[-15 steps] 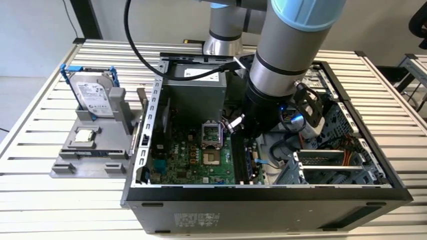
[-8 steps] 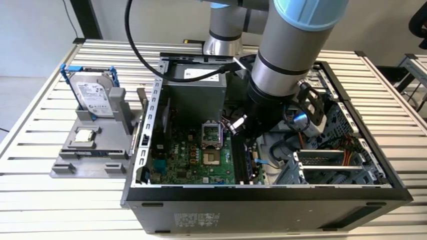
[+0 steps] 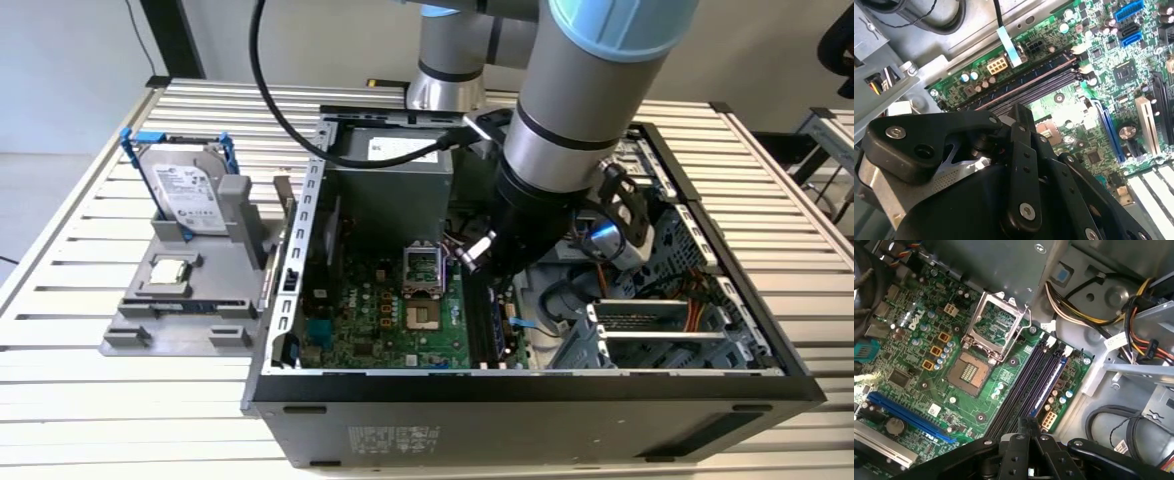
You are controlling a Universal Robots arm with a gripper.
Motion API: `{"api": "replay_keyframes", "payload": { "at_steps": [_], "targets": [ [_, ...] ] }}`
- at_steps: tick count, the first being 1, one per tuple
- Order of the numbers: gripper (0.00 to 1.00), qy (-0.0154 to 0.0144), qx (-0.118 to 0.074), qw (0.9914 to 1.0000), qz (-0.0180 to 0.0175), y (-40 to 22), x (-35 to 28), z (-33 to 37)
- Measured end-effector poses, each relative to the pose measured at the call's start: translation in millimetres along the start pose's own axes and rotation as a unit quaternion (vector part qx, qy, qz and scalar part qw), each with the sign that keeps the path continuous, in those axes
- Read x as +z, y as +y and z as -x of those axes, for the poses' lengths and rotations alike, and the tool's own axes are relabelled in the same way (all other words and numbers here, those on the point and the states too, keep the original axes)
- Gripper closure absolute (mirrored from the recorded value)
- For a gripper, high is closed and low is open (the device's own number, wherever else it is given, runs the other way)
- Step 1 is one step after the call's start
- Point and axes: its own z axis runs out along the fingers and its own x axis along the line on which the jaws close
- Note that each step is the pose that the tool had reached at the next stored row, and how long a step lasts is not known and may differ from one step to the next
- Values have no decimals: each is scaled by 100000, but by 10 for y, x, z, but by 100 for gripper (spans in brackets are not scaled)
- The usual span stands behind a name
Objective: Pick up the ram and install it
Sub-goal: 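Insert the ram into the slot, then press down the ram until it locks into place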
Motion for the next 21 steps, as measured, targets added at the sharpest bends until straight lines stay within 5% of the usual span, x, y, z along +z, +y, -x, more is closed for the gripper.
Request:
{"api": "replay_keyframes", "payload": {
  "at_steps": [8,21],
  "targets": [
    [100,-555,-2397,99969,462,-12,0,22],
    [100,-550,-5483,99846,717,-32,-1,68]
  ]
}}
